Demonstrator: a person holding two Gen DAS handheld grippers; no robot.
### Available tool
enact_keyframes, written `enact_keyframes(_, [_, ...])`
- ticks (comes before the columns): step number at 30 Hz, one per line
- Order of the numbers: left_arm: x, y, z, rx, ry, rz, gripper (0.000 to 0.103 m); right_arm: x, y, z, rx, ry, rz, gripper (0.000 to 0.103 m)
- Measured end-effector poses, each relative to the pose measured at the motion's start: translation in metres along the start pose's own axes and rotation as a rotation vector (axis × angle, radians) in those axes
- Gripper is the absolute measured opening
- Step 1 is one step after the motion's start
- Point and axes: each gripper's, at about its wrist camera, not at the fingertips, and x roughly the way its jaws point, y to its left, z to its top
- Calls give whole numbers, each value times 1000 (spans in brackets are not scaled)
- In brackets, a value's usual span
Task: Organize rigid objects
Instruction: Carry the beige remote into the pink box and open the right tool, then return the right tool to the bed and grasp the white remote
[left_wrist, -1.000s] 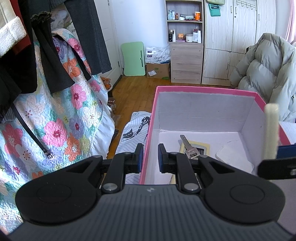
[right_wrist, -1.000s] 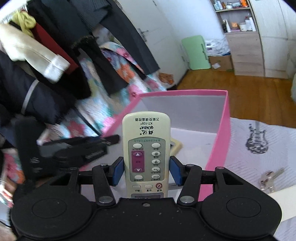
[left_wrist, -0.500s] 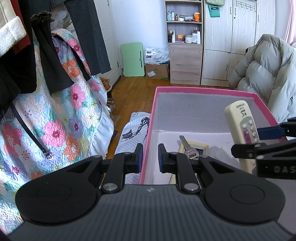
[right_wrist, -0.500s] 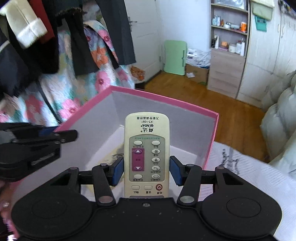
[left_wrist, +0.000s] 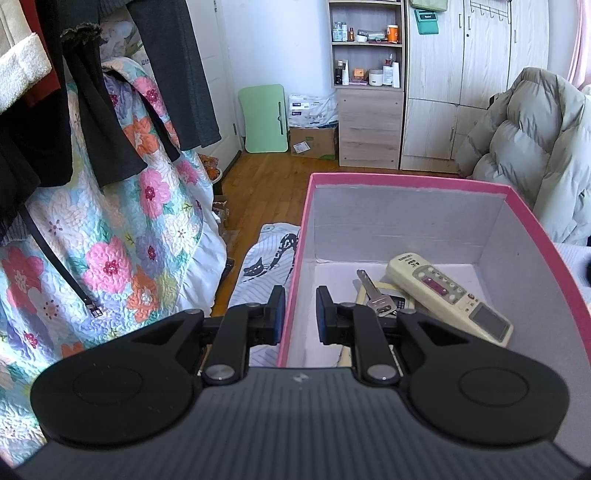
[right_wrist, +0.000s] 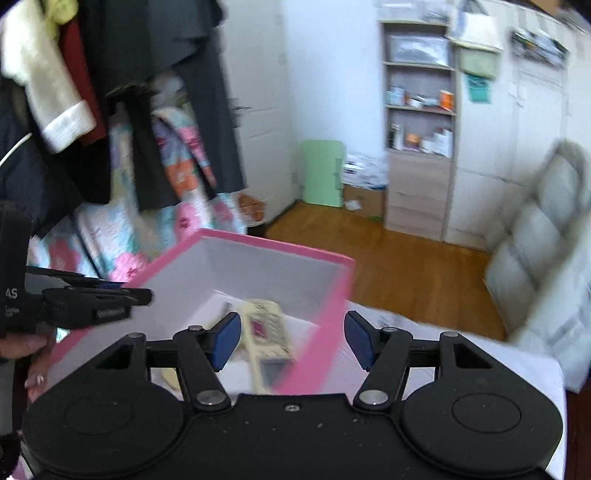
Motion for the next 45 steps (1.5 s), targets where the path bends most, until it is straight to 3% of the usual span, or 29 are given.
enact_keyframes(7, [-1, 0, -1, -4, -1, -1, 15, -15, -63, -50, 206, 109, -31, 69])
enact_keyframes(14, [0, -2, 0, -1, 1, 5, 15, -3, -82, -99, 383, 204, -65, 73])
enact_keyframes(20, [0, -1, 0, -1, 1, 6, 16, 29, -83, -101, 429, 238, -67, 78])
enact_keyframes(24, [1, 0, 1, 1, 0, 6, 16, 49, -88, -92, 459, 229, -124, 91])
enact_keyframes(30, [1, -1, 1, 3, 3, 7, 16, 72, -86, -81, 375, 212, -210, 93])
enact_keyframes(37, [2, -3, 1, -2, 1, 1, 16, 89, -62, -80, 170, 248, -277, 101])
enact_keyframes(45, [2, -2, 1, -4, 0, 0, 16, 61, -61, -85, 123, 289, -213, 92])
